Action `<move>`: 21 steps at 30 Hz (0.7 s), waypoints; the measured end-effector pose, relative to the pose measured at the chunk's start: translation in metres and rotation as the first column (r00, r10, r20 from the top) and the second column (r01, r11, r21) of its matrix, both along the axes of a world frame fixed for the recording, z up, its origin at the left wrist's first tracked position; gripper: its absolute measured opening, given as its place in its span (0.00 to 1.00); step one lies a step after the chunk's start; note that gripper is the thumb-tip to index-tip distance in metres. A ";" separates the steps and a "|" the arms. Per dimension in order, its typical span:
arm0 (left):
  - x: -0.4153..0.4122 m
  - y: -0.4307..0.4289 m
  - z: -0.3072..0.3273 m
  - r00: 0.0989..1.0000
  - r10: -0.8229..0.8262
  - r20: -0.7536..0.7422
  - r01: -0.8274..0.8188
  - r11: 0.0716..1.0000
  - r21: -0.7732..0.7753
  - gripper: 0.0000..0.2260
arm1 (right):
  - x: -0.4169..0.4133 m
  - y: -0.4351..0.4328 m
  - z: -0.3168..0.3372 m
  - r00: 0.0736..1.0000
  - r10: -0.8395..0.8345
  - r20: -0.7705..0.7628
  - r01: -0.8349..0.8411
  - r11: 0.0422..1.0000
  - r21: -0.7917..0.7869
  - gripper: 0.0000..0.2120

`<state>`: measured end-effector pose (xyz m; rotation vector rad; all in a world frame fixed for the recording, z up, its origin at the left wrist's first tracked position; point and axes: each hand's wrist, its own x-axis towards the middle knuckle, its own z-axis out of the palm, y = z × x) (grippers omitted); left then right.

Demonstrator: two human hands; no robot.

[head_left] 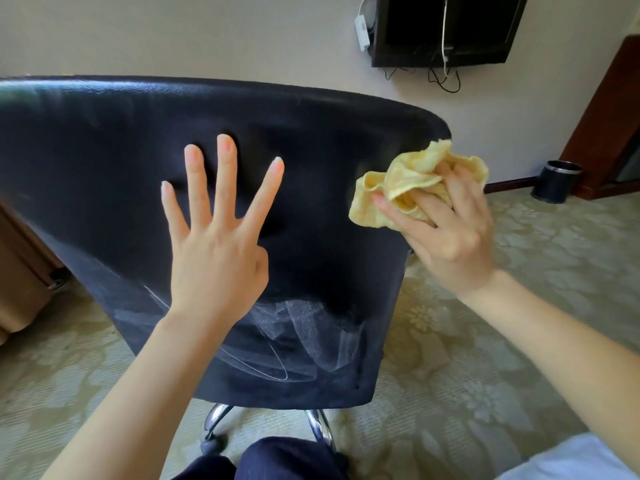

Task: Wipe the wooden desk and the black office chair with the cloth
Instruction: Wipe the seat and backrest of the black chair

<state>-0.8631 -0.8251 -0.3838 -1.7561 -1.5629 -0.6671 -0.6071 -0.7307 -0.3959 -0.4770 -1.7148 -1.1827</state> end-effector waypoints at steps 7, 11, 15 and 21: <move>-0.003 0.001 0.001 1.000 -0.016 0.013 0.016 1.000 -0.013 0.45 | -0.018 -0.017 -0.110 0.967 0.045 0.249 0.035 0.952 -0.306 0.13; -0.002 0.000 0.001 0.999 -0.030 0.031 0.031 0.999 -0.034 0.46 | -0.021 -0.018 -0.153 0.875 0.103 0.473 0.121 0.900 -0.419 0.09; -0.002 -0.004 0.002 0.998 -0.045 0.051 0.047 0.998 -0.044 0.46 | -0.017 -0.018 -0.182 0.652 0.101 0.752 0.349 0.840 -0.415 0.33; -0.010 -0.010 0.005 0.993 -0.105 0.051 0.109 0.991 -0.078 0.46 | -0.027 -0.011 -0.152 0.309 -0.110 0.945 0.311 0.950 0.009 0.21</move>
